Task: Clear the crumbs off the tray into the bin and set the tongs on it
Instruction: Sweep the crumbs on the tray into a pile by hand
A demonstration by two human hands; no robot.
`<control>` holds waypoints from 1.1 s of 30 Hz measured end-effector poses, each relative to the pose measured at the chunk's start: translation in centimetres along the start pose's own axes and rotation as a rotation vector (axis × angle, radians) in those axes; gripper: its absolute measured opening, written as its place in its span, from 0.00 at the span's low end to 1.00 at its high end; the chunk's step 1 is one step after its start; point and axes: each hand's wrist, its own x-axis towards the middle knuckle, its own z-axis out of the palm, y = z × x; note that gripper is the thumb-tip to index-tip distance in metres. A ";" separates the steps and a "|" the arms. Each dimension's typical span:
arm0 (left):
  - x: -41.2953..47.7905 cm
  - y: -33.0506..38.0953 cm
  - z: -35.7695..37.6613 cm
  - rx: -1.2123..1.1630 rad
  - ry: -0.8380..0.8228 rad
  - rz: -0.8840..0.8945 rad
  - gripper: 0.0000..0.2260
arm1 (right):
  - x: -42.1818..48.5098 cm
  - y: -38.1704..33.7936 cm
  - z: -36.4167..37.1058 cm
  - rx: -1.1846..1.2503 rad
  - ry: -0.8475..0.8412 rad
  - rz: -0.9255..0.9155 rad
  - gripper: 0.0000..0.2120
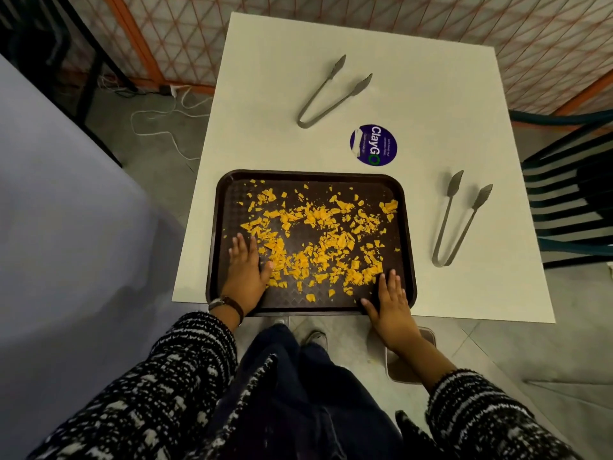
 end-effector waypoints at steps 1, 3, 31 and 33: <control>-0.3 0.7 0.3 -0.023 -0.025 0.045 0.32 | 0.0 0.0 0.0 -0.007 -0.001 -0.001 0.35; -1.1 1.7 1.0 -0.067 -0.091 0.131 0.32 | -0.1 -0.1 0.1 -0.017 -0.004 0.003 0.35; 1.7 2.4 -0.4 -0.098 0.072 -0.026 0.34 | 0.1 0.0 0.2 -0.065 -0.059 0.016 0.39; 3.3 1.2 -1.6 -0.055 0.106 -0.078 0.35 | 0.2 0.1 0.4 -0.070 -0.052 0.005 0.45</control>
